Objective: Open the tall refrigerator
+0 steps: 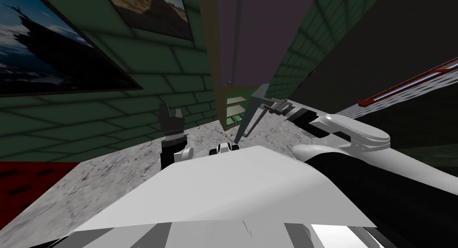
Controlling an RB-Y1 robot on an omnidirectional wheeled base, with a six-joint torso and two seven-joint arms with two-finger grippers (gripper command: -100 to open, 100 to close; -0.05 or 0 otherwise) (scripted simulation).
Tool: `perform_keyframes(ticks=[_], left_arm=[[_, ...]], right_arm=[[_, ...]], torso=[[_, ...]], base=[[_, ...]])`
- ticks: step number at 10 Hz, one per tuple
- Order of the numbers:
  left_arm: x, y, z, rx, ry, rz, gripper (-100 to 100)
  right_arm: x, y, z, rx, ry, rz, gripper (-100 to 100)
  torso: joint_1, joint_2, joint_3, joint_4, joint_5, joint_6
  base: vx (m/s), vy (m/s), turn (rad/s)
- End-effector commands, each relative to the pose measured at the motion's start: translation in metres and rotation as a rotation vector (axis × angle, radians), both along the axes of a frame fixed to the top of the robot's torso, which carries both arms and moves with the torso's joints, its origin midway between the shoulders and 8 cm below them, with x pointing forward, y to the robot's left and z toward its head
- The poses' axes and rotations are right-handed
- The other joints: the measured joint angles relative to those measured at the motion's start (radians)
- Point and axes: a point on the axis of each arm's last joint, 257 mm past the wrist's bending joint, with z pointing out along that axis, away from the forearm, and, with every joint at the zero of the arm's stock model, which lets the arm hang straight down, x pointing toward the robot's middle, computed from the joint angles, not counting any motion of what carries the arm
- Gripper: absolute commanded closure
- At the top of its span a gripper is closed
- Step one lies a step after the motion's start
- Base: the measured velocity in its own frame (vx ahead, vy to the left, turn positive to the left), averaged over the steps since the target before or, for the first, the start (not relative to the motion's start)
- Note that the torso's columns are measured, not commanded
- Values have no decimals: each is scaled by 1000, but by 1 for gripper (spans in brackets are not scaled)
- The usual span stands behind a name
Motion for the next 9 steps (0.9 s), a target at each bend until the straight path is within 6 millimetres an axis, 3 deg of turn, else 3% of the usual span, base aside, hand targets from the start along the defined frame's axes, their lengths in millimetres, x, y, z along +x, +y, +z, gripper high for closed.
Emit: perform_keyframes(ticks=[1,2,3,5,7,8,9], left_arm=[[0,0,0,0,0,0,0],[0,0,0,0,0,0,0],[0,0,0,0,0,0,0],[0,0,0,0,0,0,0],[0,0,0,0,0,0,0],[0,0,0,0,0,0,0],[0,0,0,0,0,0,0]], right_arm=[[15,-9,-9,24,7,-3,100],[17,-12,-16,35,19,-9,100],[28,-5,-8,21,11,30,100],[40,-17,-10,38,3,10,100],[41,-20,-25,50,30,3,100],[54,-17,-13,32,15,33,100],[60,-21,-15,39,13,25,100]], torso=[[0,2,2,1,-1,5],[3,-1,1,0,-1,8],[6,-5,-1,-3,-1,6],[1,2,2,0,-1,4],[2,-5,-1,-3,-2,7],[3,-8,-3,-6,-4,5],[-2,-3,-1,-4,-3,0]], base=[[-125,-61,-7],[-23,-8,-69],[-170,-86,182],[-161,-103,166],[-9,-18,-42],[-152,-79,233],[-233,-127,244]])
